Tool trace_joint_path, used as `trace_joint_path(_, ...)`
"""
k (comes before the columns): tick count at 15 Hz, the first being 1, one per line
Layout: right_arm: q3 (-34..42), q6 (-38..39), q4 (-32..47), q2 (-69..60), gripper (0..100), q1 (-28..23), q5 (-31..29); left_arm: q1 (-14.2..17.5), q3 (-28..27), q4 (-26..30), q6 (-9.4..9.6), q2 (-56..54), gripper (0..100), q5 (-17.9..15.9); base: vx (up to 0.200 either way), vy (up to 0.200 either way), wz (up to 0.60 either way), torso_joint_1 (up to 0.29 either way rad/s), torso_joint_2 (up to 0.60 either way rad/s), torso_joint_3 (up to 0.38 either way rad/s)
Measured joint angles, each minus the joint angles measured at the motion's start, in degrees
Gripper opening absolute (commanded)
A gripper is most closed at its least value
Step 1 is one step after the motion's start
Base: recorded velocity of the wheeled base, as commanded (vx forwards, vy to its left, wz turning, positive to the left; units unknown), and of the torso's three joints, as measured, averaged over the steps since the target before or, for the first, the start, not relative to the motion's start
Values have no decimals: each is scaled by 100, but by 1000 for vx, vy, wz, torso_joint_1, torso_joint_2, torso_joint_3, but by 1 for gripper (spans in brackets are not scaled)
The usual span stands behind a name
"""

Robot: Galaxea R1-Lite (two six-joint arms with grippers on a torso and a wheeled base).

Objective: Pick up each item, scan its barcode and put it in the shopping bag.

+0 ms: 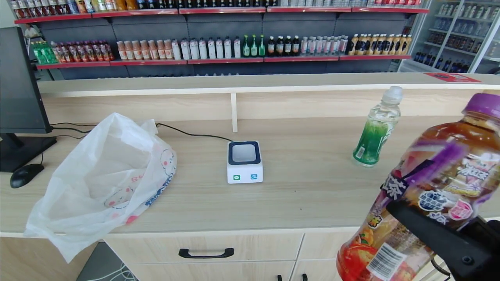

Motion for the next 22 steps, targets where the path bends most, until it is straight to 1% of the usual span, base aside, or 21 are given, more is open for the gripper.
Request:
trace_joint_path(3, 26, 441, -5, -199, 0, 44, 35, 5, 0, 2, 0, 0, 100, 2, 0, 0, 0, 0, 0, 0)
trace_joint_path(4, 0, 666, 2, -228, 0, 45, 46, 2, 0, 2, 0, 0, 100, 5, 0, 0, 0, 0, 0, 0)
trace_joint_path(6, -134, 863, -5, -215, 0, 98, 68, 5, 0, 0, 0, 0, 100, 2, 0, 0, 0, 0, 0, 0)
trace_joint_path(9, -636, 1109, -2, -35, 0, 406, 77, 0, 0, 2, -2, 0, 100, 2, 0, 0, 0, 0, 0, 0)
trace_joint_path(12, -1268, 1287, -7, 347, 0, 507, 74, 2, 0, 2, 0, 0, 100, 2, 0, 0, 0, 0, 0, 0)
trace_joint_path(15, -1681, 1545, 2, 678, 0, 592, 69, 2, 0, 0, 0, 0, 100, 2, 0, 0, 0, 0, 0, 0)
trace_joint_path(19, -1940, 1864, 0, 880, 0, 773, 74, 2, 0, 2, -2, 0, 100, 2, 0, 0, 0, 0, 0, 0)
trace_joint_path(22, -2111, 2046, 4, 1089, 0, 797, 72, 0, 0, 0, -2, 0, 100, 2, 0, 0, 0, 0, 0, 0)
